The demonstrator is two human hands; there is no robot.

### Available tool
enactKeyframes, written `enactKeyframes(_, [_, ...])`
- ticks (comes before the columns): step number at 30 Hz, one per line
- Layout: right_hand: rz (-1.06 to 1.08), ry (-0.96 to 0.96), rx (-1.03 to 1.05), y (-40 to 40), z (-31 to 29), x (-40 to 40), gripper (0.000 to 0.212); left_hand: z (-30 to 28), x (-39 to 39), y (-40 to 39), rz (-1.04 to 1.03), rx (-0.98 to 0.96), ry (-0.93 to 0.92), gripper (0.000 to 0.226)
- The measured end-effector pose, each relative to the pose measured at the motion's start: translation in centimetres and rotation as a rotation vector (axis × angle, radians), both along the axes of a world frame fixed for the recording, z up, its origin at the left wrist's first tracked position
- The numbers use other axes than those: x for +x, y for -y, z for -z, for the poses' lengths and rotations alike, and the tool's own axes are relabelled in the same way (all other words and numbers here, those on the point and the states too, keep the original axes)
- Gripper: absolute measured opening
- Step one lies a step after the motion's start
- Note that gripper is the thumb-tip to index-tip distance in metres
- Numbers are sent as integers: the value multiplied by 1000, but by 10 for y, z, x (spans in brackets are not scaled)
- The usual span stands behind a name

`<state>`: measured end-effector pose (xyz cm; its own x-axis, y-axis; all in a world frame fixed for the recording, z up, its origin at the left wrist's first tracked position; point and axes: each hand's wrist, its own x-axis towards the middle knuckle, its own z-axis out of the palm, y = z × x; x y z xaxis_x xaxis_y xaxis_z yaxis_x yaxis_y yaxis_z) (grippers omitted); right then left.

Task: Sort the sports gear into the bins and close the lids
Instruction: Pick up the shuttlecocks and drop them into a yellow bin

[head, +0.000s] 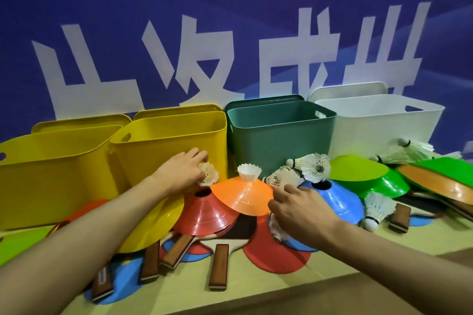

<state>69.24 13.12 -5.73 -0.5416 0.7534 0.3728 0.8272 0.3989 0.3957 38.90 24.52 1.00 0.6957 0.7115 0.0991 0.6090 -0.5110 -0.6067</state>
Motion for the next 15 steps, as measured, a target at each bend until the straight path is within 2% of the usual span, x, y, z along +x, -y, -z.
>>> enactKeyframes(2, [-12, -4, 26, 1, -3, 3, 30, -1, 0, -2, 18, 34, 13, 21])
enactKeyframes(7, [-25, -81, 74, 9, -34, -5, 22, -22, -13, 2, 85, 147, 102, 16])
enactKeyframes(11, [-144, -160, 137, 14, -73, -50, 17, -52, -40, 20, 97, 212, 200, 19])
enactKeyframes(15, [-236, -168, 146, -3, -101, -107, 7, -80, -96, 45, 117, 249, 321, 13])
